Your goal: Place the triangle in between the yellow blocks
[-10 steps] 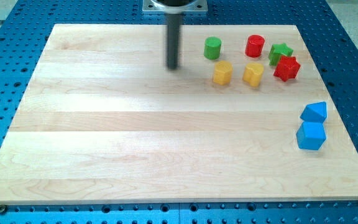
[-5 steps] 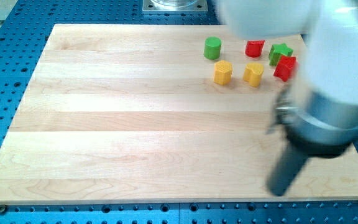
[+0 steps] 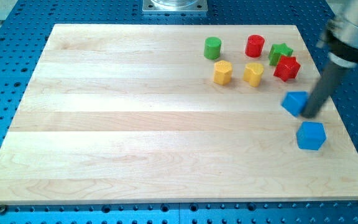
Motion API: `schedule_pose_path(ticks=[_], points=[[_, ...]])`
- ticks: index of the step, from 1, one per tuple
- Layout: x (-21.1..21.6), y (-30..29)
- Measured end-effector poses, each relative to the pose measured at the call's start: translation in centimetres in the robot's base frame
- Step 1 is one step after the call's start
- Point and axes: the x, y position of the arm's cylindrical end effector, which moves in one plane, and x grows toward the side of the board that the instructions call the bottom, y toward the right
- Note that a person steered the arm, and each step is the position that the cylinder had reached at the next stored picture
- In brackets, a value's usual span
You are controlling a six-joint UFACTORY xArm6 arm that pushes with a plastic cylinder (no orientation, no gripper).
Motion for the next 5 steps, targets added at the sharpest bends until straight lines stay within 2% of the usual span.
schedule_pose_path(ticks=[1,3,4,5], points=[[-4.1,-10.4],[-3.4,-12.1],[-5.4,-12.3],[-5.2,-13.4]])
